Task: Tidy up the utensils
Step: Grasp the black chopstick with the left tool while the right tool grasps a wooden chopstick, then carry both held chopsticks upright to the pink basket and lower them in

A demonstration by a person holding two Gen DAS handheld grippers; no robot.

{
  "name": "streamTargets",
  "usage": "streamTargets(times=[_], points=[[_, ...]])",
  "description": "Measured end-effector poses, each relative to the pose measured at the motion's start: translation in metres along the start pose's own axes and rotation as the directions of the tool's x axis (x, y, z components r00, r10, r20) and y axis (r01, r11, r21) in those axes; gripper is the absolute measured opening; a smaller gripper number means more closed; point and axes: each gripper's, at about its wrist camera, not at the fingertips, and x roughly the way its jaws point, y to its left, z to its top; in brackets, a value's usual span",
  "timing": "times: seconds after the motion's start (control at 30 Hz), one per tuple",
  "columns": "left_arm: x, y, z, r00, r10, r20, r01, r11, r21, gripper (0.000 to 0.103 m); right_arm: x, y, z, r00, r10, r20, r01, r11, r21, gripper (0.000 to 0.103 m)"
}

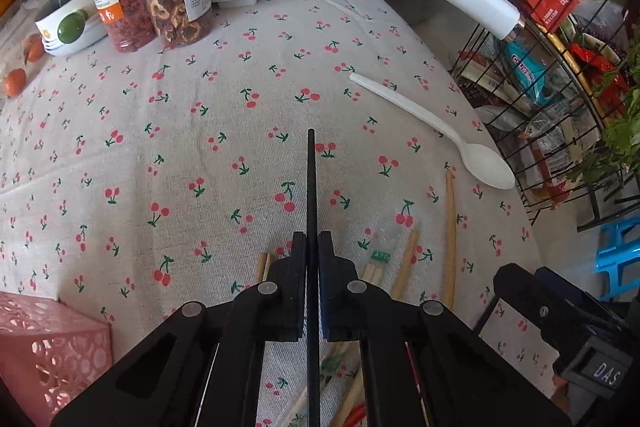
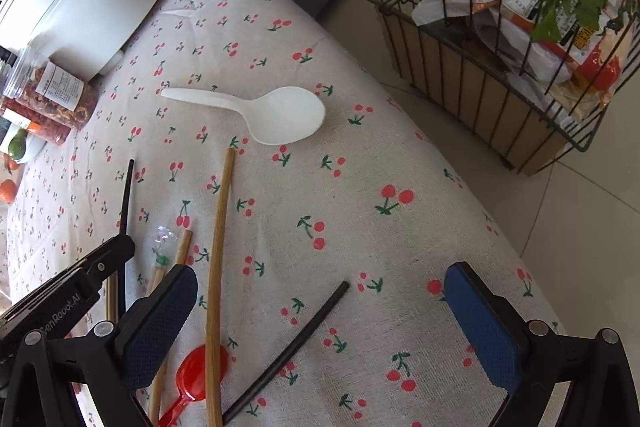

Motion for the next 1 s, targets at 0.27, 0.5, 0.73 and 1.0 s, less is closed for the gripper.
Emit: streamTargets(times=[0.27,0.5,0.73,1.0], points=[[-0.070,0.007,-0.048,0.996,-0.075,0.056,0.071,0.995,0.075,0.005,0.007,0.015,-0.003,0.994,0.112,-0.005,-0.112,0.994,0.005,0.064],[-0.119,0.029,-0.083,0.989,-0.113,0.093,0.104,0.990,0.095,0.005,0.020,0.039,-0.008,0.995,0.096,-0.011,-0.097,0.994,-0.048,0.040],[-0.152,0.058,-0.118,0.985,-0.110,0.131,0.097,0.990,0.104,0.005,0.023,0.061,-0.018,0.994,-0.087,0.060,0.098,0.973,-0.207,0.013],[-0.174,0.093,-0.137,0.972,-0.146,0.184,0.143,0.989,0.030,0.005,0.000,0.051,-0.025,0.997,-0.002,0.075,0.010,0.993,-0.114,0.006]])
